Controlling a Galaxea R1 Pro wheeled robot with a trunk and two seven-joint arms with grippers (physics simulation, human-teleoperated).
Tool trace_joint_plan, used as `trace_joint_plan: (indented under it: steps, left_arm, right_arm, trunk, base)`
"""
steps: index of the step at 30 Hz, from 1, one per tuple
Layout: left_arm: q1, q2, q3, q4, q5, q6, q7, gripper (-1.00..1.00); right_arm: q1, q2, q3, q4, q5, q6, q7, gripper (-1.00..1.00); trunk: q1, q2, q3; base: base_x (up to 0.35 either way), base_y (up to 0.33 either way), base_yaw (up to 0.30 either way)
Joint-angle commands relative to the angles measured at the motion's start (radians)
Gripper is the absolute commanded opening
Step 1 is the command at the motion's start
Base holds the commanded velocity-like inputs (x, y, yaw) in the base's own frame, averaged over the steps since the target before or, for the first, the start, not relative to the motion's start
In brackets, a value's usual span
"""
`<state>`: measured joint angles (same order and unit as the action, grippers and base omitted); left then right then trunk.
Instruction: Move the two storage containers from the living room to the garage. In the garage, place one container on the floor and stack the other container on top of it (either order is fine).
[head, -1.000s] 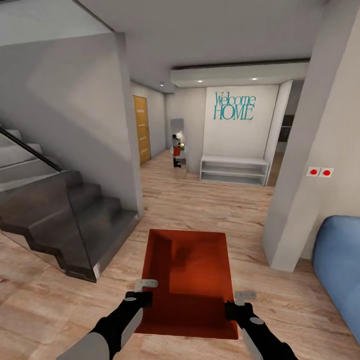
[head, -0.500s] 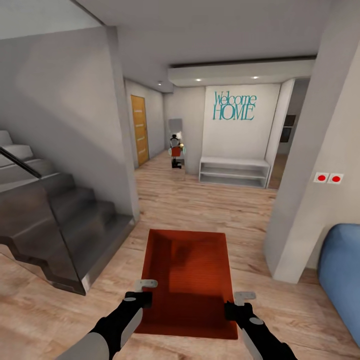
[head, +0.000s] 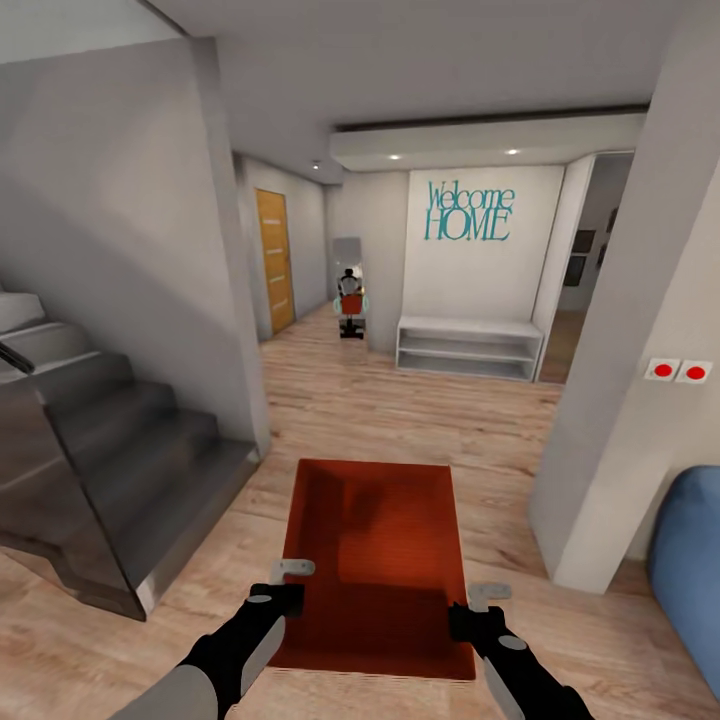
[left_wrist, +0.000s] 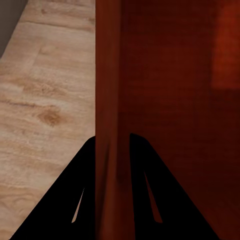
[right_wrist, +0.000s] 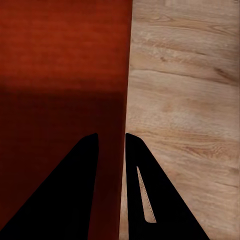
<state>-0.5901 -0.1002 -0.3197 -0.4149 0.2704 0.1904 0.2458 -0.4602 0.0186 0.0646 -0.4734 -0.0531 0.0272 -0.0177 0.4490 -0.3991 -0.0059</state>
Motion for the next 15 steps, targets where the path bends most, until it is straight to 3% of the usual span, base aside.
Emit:
trace_joint_plan:
  steps: [1, 15]
  left_arm:
    - [0.000, -0.046, -0.028, -0.032, 0.010, 0.004, -0.045, -1.00]
    - [0.000, -0.044, -0.028, -0.032, 0.010, 0.004, -0.043, -1.00]
  right_arm:
    - [0.000, 0.000, 0.006, 0.002, -0.004, 0.068, -0.004, -1.00]
    - [0.000, 0.000, 0.007, 0.007, -0.004, 0.068, -0.004, -1.00]
  trunk:
    - [0.001, -0.001, -0.001]
    - [0.001, -0.001, -0.001]
  base:
    - [0.334, -0.103, 0.000]
    - [0.334, -0.032, 0.000]
